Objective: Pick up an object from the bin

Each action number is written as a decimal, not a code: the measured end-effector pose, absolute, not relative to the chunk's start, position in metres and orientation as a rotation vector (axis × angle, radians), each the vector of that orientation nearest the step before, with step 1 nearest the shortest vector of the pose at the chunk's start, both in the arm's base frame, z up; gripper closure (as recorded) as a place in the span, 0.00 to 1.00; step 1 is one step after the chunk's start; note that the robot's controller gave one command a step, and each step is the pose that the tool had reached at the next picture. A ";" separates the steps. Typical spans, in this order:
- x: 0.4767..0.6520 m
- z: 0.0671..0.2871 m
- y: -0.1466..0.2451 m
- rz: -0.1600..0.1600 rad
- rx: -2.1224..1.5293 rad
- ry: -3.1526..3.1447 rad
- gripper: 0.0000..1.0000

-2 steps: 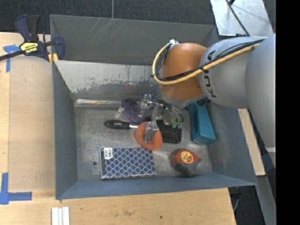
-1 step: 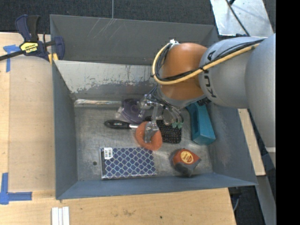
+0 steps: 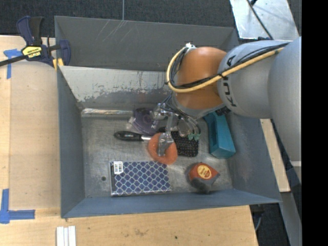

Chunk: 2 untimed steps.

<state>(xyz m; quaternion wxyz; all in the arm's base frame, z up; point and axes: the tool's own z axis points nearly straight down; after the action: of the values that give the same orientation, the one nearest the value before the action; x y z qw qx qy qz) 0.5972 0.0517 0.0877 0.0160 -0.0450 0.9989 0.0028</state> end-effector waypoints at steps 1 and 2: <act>0.597 0.088 0.052 0.009 -0.140 3.106 1.00; 0.597 0.088 0.052 0.009 -0.140 3.106 1.00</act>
Offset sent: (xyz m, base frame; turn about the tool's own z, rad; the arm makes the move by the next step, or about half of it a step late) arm 0.0001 0.0001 0.0482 -0.0001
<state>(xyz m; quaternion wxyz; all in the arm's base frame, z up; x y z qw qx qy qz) 0.5973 0.0518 0.0877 0.0161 -0.0450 0.9989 0.0029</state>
